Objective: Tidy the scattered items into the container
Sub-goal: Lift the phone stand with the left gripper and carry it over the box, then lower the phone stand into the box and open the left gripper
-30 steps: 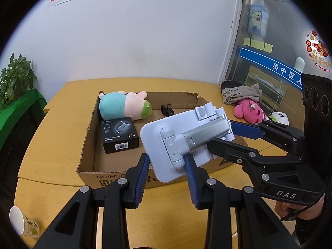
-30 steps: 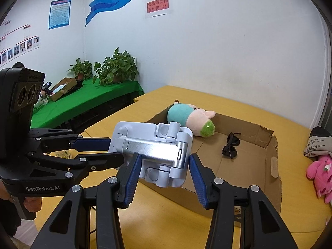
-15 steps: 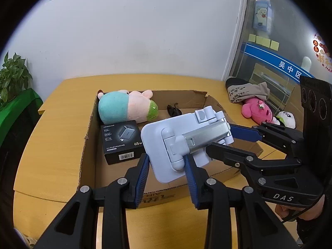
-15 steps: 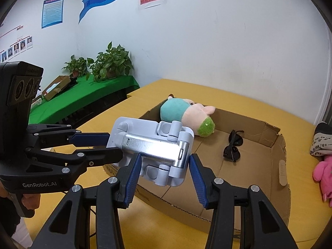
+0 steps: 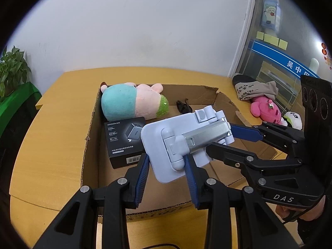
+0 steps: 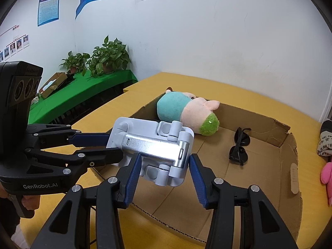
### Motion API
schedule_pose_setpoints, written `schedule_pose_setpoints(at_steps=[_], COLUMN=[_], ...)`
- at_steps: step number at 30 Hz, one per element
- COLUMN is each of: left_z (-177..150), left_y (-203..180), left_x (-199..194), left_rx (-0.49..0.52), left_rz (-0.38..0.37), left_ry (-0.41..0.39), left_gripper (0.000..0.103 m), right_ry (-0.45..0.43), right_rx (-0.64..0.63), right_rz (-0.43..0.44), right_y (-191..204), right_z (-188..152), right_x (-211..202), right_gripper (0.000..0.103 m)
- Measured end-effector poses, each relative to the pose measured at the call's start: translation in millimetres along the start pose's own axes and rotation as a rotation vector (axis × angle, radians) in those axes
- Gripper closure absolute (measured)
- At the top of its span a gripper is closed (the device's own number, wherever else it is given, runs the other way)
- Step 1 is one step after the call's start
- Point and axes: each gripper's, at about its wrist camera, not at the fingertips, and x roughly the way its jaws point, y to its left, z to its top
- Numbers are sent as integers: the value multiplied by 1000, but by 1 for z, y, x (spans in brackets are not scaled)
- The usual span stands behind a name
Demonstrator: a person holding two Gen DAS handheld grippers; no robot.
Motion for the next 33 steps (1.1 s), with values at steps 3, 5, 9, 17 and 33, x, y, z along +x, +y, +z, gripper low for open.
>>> schedule_pose_setpoints(at_steps=[3,5,9,17,33], left_z=[1,1,-3,-15,-14], left_y=[9,15,33,52,49], left_x=[11,19,38,70,93], left_rx=[2,-1,-12,31,57], left_rz=[12,11,2,-2,77], left_ry=[22,43,103,262,429], left_gripper=[69,69,69,69,69], right_ry=[7,28,77,207,397], right_rx=[6,14,63,150,262], right_rz=[5,8,31,71,144], right_y=[-2,-3,-7,-5,-14], right_z=[1,-1,-9,-29,-35], right_x=[12,25,52,102,138], right_gripper=[51,51,51,51,50])
